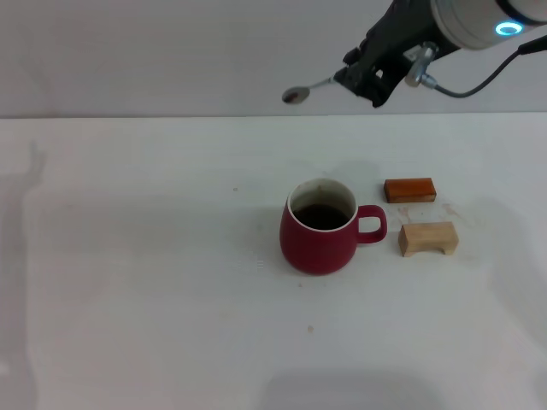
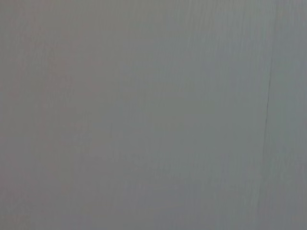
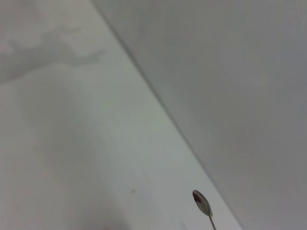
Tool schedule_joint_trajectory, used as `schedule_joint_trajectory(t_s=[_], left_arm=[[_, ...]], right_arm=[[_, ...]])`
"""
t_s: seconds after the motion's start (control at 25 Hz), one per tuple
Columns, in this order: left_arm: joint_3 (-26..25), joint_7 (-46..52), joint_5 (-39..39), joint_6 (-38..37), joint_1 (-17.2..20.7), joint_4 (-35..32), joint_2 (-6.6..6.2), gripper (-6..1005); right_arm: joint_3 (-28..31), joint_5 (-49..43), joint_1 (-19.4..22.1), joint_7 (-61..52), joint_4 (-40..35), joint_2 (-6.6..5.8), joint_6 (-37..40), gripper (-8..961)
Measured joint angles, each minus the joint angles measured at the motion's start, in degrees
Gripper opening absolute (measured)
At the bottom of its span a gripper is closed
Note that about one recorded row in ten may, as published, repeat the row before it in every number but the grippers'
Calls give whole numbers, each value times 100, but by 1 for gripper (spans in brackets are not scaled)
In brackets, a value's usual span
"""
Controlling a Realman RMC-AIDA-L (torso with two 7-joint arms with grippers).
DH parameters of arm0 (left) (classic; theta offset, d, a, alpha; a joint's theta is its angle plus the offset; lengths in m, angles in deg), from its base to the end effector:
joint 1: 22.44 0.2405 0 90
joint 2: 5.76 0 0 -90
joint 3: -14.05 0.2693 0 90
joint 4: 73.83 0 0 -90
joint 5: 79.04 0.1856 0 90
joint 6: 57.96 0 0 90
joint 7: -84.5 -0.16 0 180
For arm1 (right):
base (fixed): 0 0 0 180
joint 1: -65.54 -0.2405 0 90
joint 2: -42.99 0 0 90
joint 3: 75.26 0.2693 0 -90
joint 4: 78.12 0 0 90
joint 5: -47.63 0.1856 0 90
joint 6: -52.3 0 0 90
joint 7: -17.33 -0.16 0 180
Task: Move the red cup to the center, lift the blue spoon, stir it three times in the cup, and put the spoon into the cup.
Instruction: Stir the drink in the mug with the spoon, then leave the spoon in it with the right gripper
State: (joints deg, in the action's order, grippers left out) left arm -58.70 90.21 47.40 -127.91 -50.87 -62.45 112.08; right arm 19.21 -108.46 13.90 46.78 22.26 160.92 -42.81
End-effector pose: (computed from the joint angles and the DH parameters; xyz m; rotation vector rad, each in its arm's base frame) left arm -0.3316 0.3669 0.0796 -1.0972 -0.5507 -0.7940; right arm 0.0388 0.3700 0.0182 -2.4957 0.1451 -0.3764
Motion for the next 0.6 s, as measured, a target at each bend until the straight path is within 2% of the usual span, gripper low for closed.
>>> schedule_joint_trajectory(t_s=[0.2,0.6], left_arm=[[-7,0,-12,57,-16,13,2,863],[-98,0,-19,150,-62,-11,1,863]], right_arm=[[-30,299,-262,126,-272,7,-378,138],[-130,356,-380,118,-335,31,-856,138]])
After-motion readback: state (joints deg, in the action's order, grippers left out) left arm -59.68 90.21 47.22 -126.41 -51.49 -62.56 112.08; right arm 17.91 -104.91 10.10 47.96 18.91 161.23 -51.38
